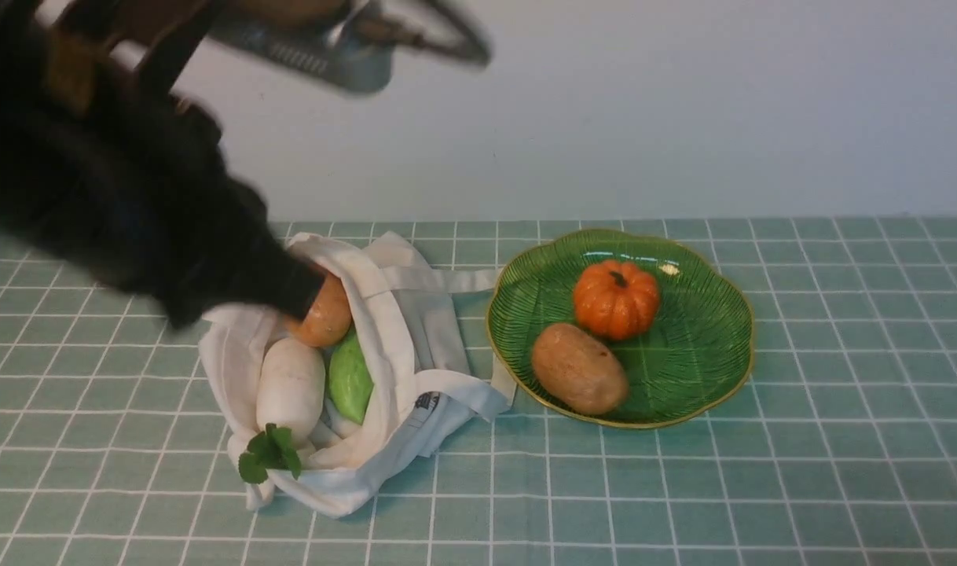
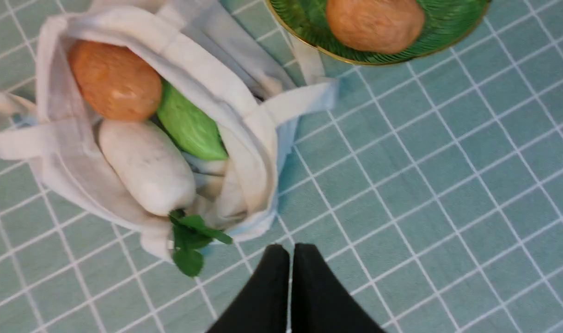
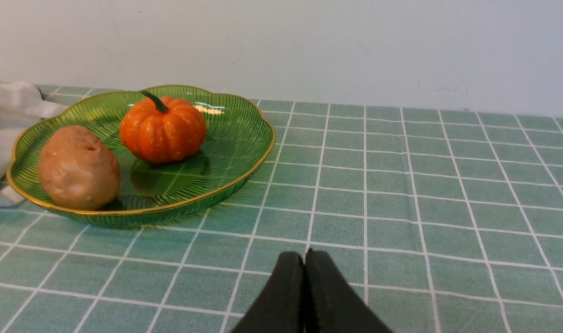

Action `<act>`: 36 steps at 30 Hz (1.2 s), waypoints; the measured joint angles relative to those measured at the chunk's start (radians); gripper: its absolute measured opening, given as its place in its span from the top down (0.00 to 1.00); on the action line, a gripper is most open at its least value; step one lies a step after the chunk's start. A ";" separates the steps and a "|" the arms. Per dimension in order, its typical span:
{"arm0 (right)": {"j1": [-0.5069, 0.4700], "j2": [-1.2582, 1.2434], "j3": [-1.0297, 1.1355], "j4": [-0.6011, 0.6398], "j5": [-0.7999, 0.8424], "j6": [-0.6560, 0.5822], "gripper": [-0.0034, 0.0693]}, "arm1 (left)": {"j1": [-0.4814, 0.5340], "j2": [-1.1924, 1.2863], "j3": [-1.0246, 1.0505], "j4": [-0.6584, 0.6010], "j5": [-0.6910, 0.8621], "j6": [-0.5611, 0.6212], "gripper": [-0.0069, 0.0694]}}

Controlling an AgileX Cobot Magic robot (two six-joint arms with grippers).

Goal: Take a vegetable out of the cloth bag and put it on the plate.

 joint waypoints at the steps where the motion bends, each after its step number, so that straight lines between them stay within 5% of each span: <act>1: 0.000 0.000 0.000 0.000 0.000 0.000 0.97 | -0.002 -0.014 0.036 -0.004 -0.013 0.000 0.92; 9: 0.000 0.000 0.000 0.000 0.000 0.000 0.97 | -0.004 -0.574 0.634 -0.063 -0.424 0.003 0.92; 17: 0.000 0.000 0.000 0.000 0.002 -0.001 0.97 | -0.004 -1.079 0.850 0.001 -0.443 -0.014 0.92; 25: 0.000 -0.001 -0.001 0.007 0.003 0.000 0.97 | -0.004 -1.001 0.850 0.096 -0.466 -0.131 0.92; 36: 0.000 -0.001 -0.001 0.007 0.003 0.001 0.97 | 0.094 -0.930 0.958 0.108 -0.671 -0.058 0.92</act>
